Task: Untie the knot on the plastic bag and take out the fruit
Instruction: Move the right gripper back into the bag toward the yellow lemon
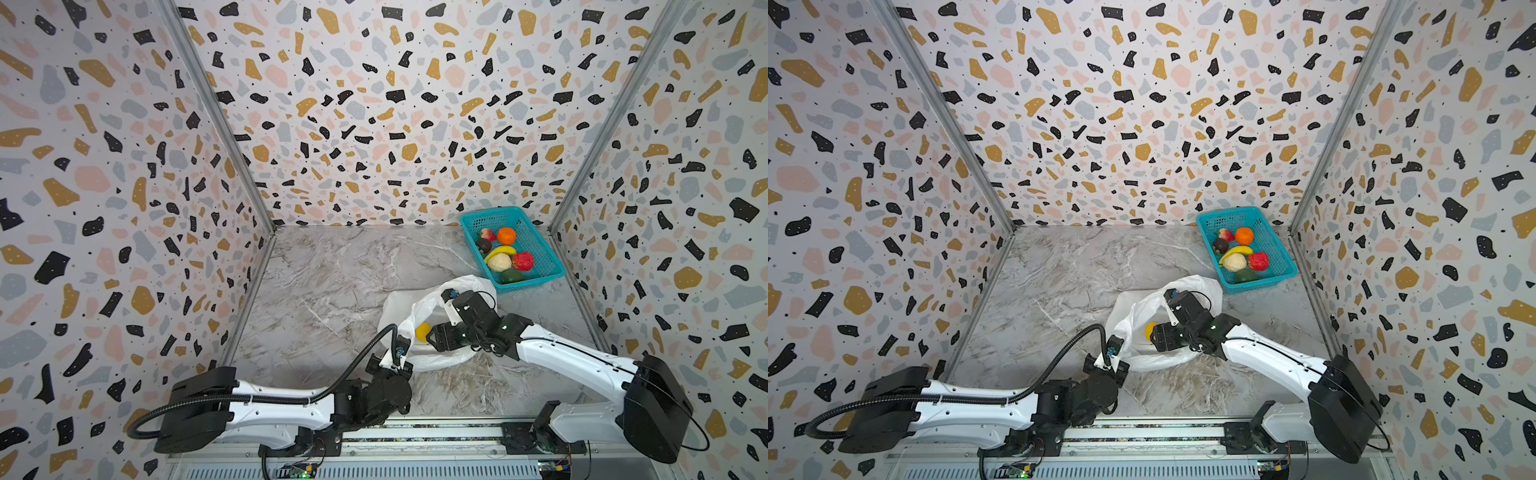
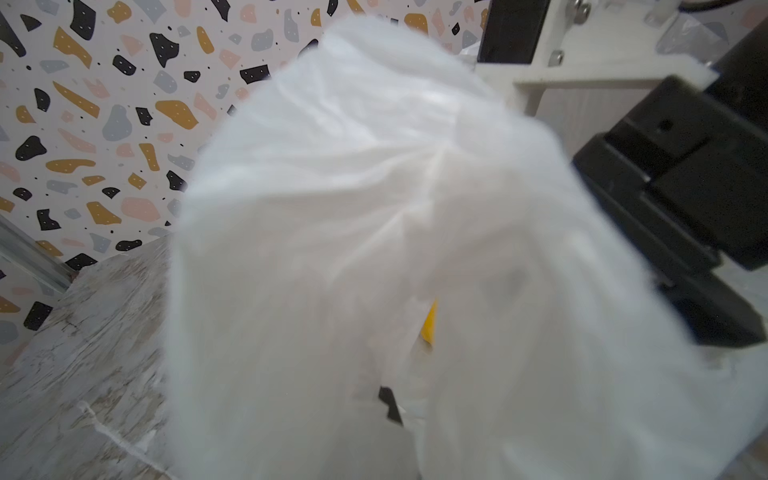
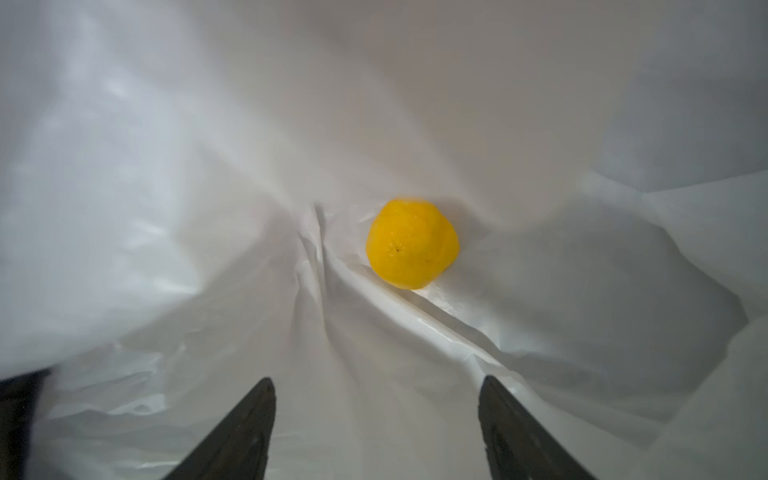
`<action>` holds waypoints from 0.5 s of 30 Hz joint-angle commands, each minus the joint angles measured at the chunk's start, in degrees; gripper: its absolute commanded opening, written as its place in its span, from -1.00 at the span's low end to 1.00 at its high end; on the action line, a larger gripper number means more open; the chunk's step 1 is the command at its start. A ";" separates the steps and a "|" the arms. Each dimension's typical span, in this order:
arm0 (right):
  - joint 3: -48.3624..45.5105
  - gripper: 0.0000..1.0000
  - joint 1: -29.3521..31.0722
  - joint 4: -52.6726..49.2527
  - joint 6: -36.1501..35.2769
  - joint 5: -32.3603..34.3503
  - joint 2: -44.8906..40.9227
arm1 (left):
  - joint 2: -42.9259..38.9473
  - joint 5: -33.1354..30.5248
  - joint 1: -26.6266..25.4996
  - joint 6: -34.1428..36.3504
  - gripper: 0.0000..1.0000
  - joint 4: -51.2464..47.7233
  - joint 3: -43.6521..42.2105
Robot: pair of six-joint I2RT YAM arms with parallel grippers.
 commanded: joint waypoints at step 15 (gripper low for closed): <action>-4.11 0.75 2.21 6.56 5.97 2.41 0.27 | 1.38 -0.51 0.00 -1.29 -1.00 3.33 -1.54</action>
